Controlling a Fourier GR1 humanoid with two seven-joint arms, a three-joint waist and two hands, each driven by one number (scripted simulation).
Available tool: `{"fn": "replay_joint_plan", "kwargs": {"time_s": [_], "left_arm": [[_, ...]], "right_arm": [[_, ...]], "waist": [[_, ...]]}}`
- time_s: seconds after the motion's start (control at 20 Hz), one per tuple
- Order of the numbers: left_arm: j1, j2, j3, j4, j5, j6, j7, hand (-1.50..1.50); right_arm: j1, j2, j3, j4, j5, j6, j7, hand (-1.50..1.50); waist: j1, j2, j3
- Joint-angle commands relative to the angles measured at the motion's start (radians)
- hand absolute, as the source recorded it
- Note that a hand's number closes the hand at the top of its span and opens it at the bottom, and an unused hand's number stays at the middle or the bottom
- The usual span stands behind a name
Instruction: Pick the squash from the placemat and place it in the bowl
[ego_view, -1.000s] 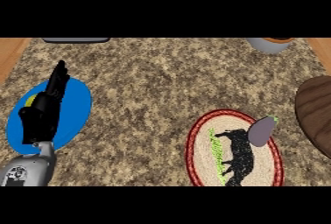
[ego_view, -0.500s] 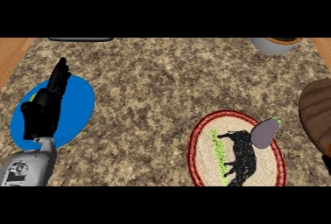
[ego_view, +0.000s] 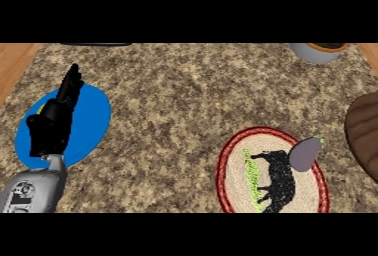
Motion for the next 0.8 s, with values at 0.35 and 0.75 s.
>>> {"fn": "replay_joint_plan", "kwargs": {"time_s": [0.35,0.75], "left_arm": [[-0.037,-0.009,-0.012,-0.003,0.002,-0.015,0.044,0.00],[0.021,0.003,0.021,0.011,0.000,-0.006,-0.030,0.00]], "right_arm": [[-0.402,-0.029,0.008,0.679,0.022,0.132,-0.171,-1.50],[-0.473,-0.009,-0.083,0.878,-0.061,0.232,-0.439,-1.50]], "waist": [[0.020,0.007,0.002],[0.005,0.006,0.002]]}}
